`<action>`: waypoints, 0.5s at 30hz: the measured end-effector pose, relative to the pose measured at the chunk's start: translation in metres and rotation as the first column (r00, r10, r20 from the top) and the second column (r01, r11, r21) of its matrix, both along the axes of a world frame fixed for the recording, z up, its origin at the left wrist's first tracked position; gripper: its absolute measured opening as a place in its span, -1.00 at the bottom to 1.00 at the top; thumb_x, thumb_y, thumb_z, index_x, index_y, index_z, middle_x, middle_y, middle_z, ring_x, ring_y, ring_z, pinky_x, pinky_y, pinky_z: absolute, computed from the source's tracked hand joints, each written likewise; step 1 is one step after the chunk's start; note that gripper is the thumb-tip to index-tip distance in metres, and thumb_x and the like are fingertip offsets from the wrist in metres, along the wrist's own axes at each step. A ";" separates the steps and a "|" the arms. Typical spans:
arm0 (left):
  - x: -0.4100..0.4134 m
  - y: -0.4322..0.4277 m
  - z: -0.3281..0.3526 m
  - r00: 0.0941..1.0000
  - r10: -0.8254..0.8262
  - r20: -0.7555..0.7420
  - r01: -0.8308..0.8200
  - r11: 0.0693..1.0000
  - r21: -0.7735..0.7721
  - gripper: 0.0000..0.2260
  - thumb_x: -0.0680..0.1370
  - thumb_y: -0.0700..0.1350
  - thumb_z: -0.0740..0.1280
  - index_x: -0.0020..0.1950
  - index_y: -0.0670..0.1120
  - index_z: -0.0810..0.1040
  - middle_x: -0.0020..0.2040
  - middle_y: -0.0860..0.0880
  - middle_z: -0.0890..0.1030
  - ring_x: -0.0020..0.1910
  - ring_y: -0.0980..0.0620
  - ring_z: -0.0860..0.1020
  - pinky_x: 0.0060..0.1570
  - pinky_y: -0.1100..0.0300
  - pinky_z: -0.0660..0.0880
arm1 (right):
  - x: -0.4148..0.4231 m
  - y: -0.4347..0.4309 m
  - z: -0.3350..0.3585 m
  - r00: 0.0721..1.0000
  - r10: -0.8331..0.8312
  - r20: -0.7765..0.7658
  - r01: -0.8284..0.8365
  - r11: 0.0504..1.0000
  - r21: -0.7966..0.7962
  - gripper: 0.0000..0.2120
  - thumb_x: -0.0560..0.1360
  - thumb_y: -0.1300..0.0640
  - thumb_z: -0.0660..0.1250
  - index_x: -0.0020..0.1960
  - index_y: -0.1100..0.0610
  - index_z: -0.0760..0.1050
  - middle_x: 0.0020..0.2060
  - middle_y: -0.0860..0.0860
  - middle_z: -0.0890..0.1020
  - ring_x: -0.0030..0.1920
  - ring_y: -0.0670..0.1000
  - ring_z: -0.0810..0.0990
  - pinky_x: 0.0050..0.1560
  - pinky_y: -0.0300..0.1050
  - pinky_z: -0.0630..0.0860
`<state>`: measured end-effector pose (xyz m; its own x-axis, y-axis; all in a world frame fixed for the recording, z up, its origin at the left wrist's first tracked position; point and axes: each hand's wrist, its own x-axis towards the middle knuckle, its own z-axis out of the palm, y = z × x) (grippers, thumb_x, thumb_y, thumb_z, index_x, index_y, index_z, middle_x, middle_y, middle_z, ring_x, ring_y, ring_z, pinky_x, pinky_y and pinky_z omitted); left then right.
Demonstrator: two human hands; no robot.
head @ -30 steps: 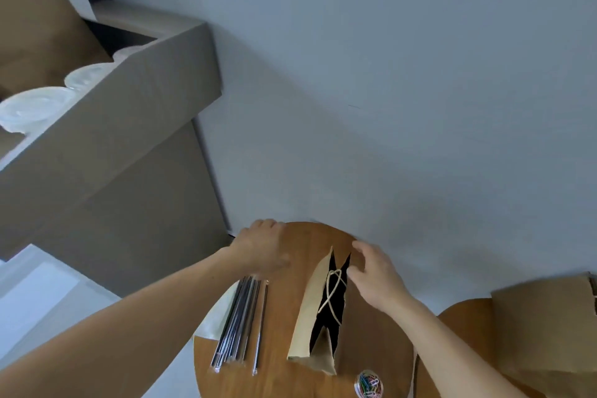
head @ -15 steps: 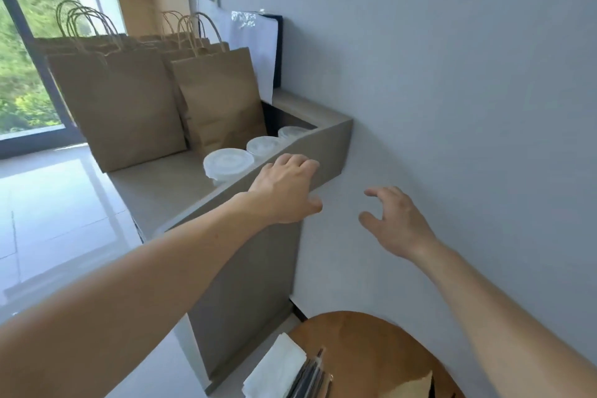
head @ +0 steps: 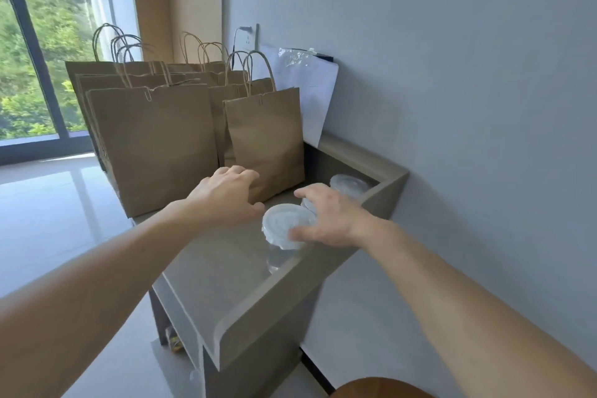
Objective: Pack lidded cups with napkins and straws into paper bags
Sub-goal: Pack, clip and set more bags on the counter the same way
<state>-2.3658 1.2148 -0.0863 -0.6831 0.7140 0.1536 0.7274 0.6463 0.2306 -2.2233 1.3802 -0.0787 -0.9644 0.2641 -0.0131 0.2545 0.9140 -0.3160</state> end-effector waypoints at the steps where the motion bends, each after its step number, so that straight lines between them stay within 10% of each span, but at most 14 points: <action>1: -0.007 -0.002 -0.002 1.000 -0.003 0.012 0.003 1.000 -0.004 -0.40 0.51 0.15 0.29 0.52 0.05 0.25 0.50 0.06 0.30 0.48 -0.01 0.21 0.29 0.07 0.33 | -0.009 -0.004 0.000 0.998 0.013 0.053 -0.014 1.000 0.021 -0.15 0.35 -0.25 0.44 0.53 -0.04 0.19 0.45 -0.14 0.29 0.44 -0.06 0.28 0.33 -0.10 0.32; 8: -0.036 -0.010 -0.016 0.998 -0.028 0.048 0.028 1.000 0.001 -0.44 0.51 0.17 0.30 0.48 0.05 0.31 0.47 0.05 0.34 0.45 -0.02 0.26 0.27 0.06 0.36 | -0.044 -0.016 -0.003 0.940 0.028 0.340 -0.097 0.977 0.188 0.05 0.19 -0.31 0.52 0.53 -0.21 0.06 0.41 -0.10 0.33 0.40 0.09 0.29 0.19 -0.10 0.28; 15: -0.045 -0.013 -0.008 0.999 -0.029 0.042 0.027 0.998 0.052 -0.41 0.50 0.17 0.30 0.49 0.05 0.29 0.46 0.05 0.34 0.44 -0.03 0.26 0.25 0.05 0.36 | -0.047 -0.019 0.004 0.988 0.038 0.147 -0.064 0.982 0.176 -0.05 0.20 -0.26 0.51 0.50 -0.16 0.19 0.32 -0.06 0.41 0.33 0.05 0.37 0.30 -0.05 0.33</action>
